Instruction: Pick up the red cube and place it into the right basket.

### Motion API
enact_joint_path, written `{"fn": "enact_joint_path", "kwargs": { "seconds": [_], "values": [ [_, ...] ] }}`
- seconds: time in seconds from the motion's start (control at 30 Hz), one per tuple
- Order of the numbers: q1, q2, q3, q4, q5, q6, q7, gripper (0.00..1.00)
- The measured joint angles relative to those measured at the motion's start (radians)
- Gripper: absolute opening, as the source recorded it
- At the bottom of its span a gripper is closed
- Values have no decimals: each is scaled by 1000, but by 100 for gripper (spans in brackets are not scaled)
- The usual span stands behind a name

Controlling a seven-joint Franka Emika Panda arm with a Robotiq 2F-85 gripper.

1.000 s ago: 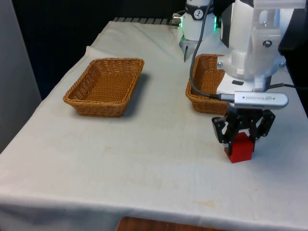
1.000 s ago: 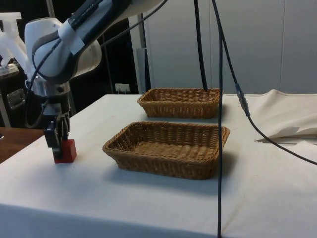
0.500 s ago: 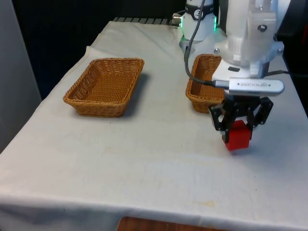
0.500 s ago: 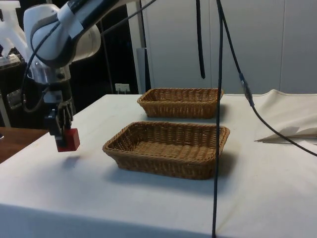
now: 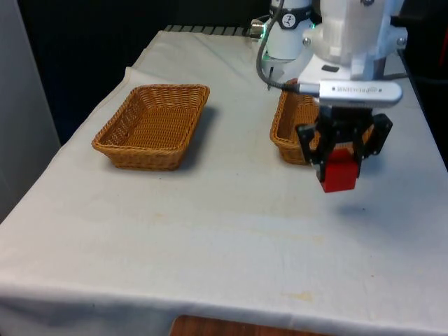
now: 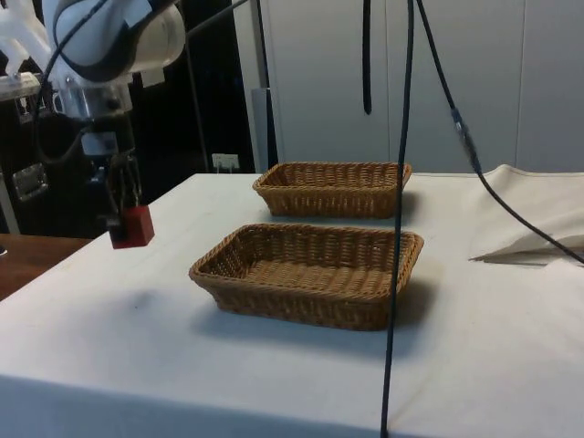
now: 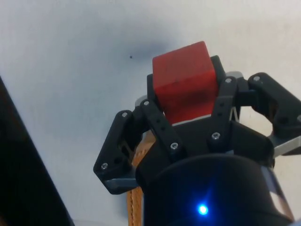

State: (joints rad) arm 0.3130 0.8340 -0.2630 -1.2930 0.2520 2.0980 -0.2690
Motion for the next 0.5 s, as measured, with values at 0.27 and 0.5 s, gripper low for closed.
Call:
{"fn": "enact_joint_path", "kwargs": {
  "seconds": [0.27, 0.5],
  "values": [
    [3, -57, -8, -26, -2, -40, 10, 1],
    [8, -121, -8, -74, -8, -52, 18, 1]
  ]
}}
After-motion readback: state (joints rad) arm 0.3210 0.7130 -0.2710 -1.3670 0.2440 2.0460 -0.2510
